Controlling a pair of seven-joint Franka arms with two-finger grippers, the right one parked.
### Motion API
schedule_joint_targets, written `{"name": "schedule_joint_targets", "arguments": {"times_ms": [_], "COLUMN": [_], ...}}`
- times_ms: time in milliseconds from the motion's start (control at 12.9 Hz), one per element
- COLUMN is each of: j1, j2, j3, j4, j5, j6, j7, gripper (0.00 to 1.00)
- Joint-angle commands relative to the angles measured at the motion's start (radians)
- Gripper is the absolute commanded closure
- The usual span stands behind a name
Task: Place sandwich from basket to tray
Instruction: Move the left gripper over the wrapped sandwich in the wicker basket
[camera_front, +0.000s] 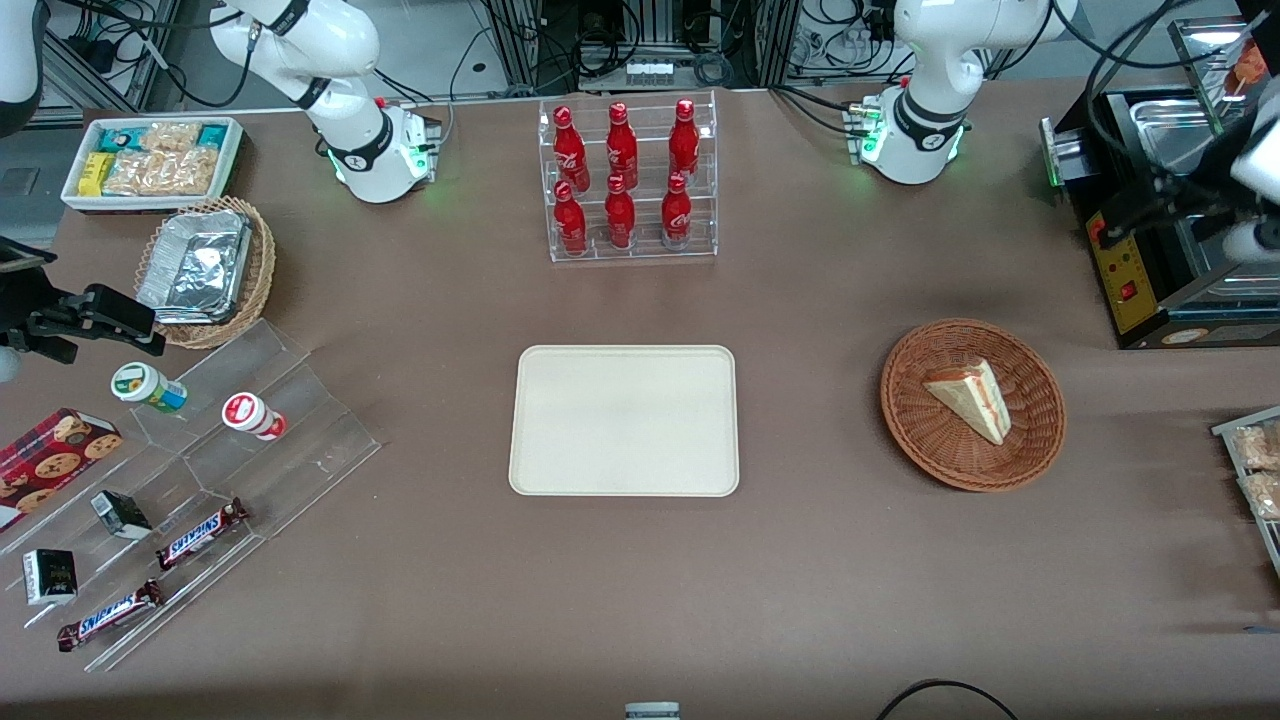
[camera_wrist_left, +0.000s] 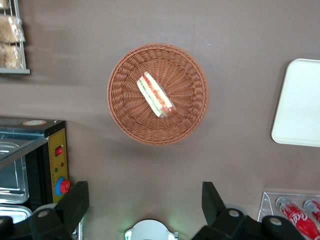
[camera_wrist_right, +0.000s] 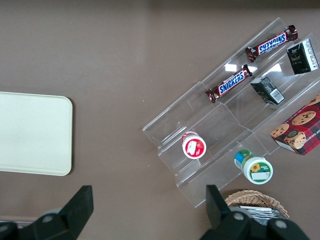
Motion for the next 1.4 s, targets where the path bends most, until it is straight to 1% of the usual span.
{"name": "schedule_joint_targets", "arguments": {"times_ms": [0,233,466,699,854,932,1087,1320], "j1": [0.011,0.019,0.017,0.019,0.011,0.002,-0.021,-0.023], "j2": [0.011,0.014,0.012,0.044,0.11,0.145,0.173,0.181], "j3": [0.009,0.016,0.016,0.016,0.016,0.016,0.015,0.015], "j4": [-0.097,-0.247,-0.452,-0.606,-0.649,-0.654,-0.692,-0.778], "j5": [0.016,0.016,0.018,0.01,0.012,0.016,0.018,0.016], "j6": [0.095,0.234,0.473,0.696,0.828,0.866,0.942,1.063], "j7": [-0.132,-0.275,-0.465,-0.565,-0.668,-0.716,-0.731,-0.736], "gripper": [0.0,0.0,0.0,0.0,0.0,0.0,0.0,0.0]}}
